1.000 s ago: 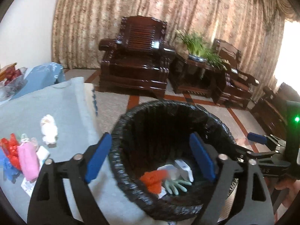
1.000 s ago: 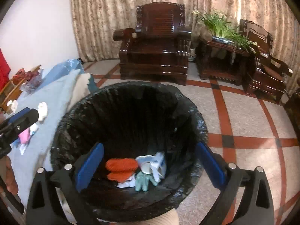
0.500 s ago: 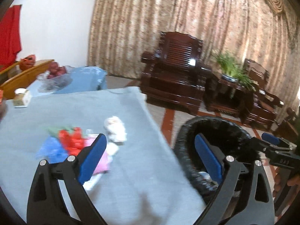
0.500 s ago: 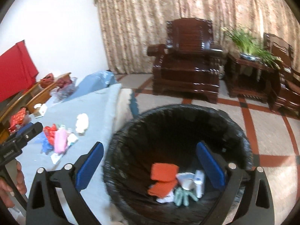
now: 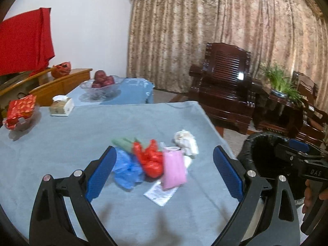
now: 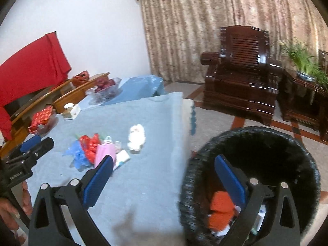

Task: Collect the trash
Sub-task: 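Return both tools to the remaining trash on the table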

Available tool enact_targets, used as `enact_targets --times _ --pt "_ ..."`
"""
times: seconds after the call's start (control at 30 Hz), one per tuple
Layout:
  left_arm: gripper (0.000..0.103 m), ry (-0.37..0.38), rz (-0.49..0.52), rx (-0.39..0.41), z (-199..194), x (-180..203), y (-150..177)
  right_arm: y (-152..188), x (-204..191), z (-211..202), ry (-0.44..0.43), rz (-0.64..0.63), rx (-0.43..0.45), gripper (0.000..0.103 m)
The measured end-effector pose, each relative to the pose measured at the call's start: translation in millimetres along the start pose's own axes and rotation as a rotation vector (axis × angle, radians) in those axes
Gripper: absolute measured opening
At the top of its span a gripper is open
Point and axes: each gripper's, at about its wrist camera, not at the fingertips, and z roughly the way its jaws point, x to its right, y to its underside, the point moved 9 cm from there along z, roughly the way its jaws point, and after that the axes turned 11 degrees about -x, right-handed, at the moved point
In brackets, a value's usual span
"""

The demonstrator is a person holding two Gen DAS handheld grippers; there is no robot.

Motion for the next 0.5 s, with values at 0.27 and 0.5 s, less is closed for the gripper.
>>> enact_targets --times 0.27,0.5 --pt "0.093 -0.064 -0.053 -0.004 8 -49 8 -4 -49 38 -0.045 -0.068 -0.012 0.097" --pt "0.092 -0.105 -0.081 -0.028 22 -79 16 0 -85 72 -0.074 -0.134 -0.036 0.097"
